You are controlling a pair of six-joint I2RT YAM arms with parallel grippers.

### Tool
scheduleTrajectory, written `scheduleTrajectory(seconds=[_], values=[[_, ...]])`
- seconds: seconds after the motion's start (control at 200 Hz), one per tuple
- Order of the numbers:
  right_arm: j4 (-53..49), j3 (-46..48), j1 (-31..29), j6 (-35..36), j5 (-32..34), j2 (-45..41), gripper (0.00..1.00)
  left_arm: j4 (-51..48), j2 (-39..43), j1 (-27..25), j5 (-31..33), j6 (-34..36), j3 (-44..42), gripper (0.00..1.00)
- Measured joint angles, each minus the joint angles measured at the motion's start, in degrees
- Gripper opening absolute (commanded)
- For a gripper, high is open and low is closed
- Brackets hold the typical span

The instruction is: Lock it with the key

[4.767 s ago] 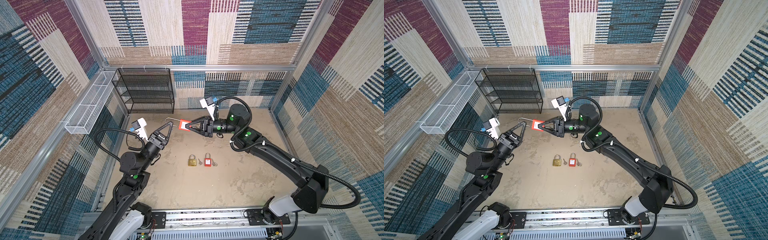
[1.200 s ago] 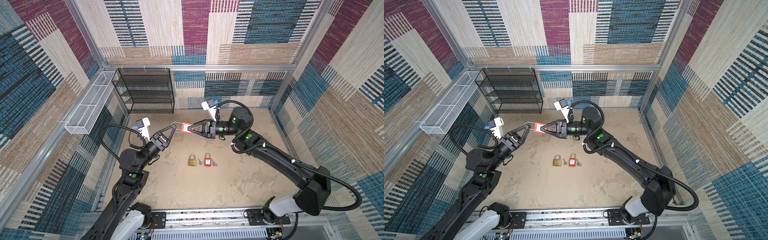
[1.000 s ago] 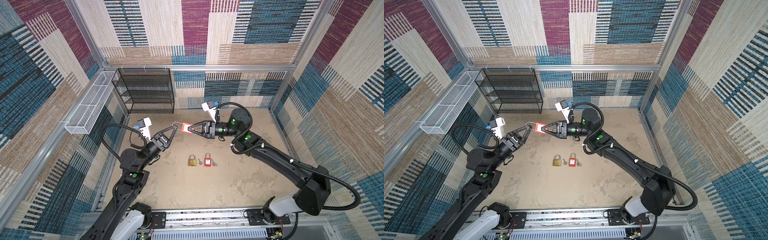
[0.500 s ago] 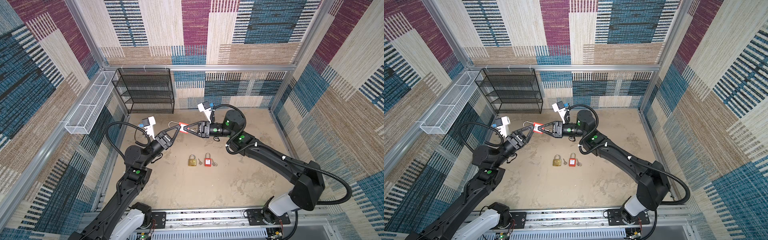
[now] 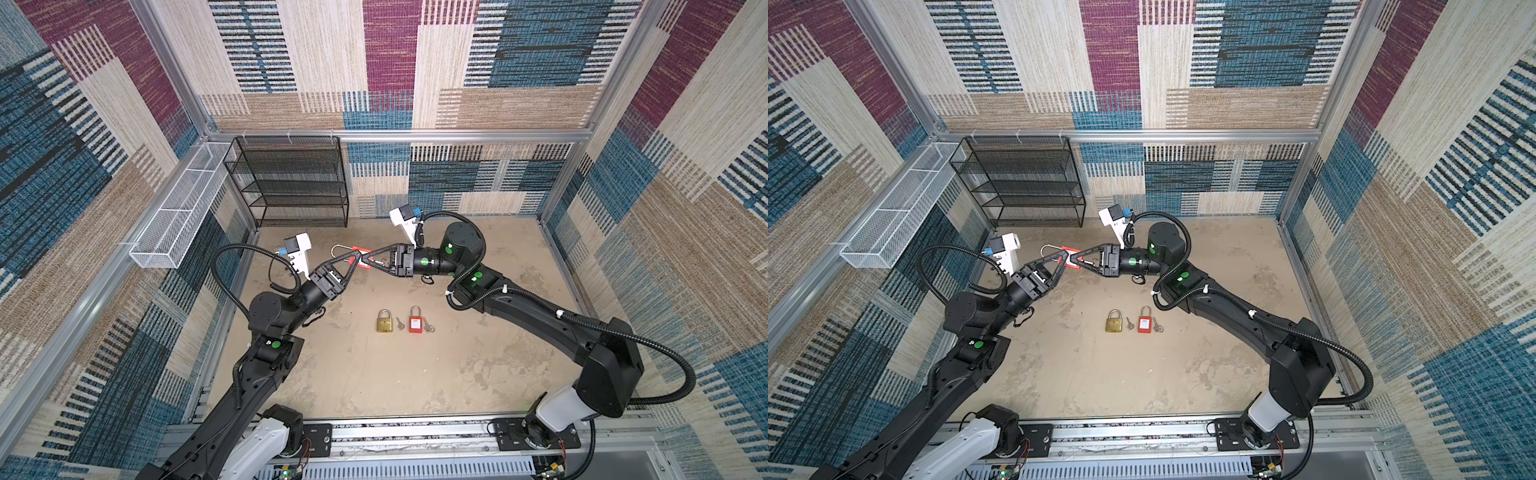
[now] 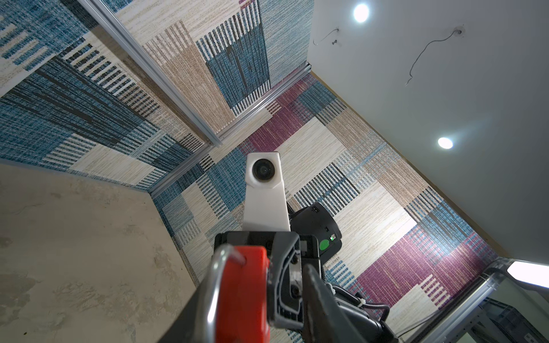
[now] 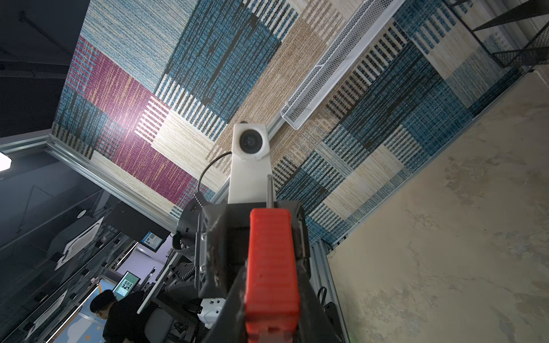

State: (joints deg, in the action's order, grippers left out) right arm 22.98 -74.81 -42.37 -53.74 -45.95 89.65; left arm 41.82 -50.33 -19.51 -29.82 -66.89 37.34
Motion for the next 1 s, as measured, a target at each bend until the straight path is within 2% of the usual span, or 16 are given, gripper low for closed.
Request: scheduleTrajectory(seconds=[0.155,0.245,0.336,0.391,0.531,0.601,0.836,0.997], values=[[1.07,0.22,-0.04,-0.07,-0.11,-0.04,0.07,0.09,-0.13,0.0,0.79,-0.2,-0.35,0.25],[0.98,0.5,-0.04,-0.44,-0.09,-0.04,0.1,0.83,0.02,0.0,1.01,-0.24,-1.11,0.14],[1.18,0.59,-0.04,-0.39,-0.15,-0.09,0.17,1.51,0.11,0.0,0.98,-0.5,-1.18,0.0],[1.55,0.7,-0.04,-0.42,-0.42,-0.15,0.21,1.92,0.13,0.0,0.94,-0.79,-1.18,0.0],[1.16,1.01,-0.07,-0.17,-0.33,-0.52,0.41,2.47,0.46,0.0,0.98,-0.66,-1.68,0.0],[0.44,1.11,-0.04,-0.13,-0.28,-0.72,0.47,2.56,0.94,0.0,1.03,-0.66,-1.92,0.0],[-1.07,1.53,1.18,0.96,-0.44,-2.47,0.57,2.99,1.66,0.02,1.16,-0.61,-2.01,0.0],[-1.64,2.99,3.28,1.44,-0.52,-4.55,0.58,3.34,1.46,0.02,1.18,-0.61,-2.19,0.0]])
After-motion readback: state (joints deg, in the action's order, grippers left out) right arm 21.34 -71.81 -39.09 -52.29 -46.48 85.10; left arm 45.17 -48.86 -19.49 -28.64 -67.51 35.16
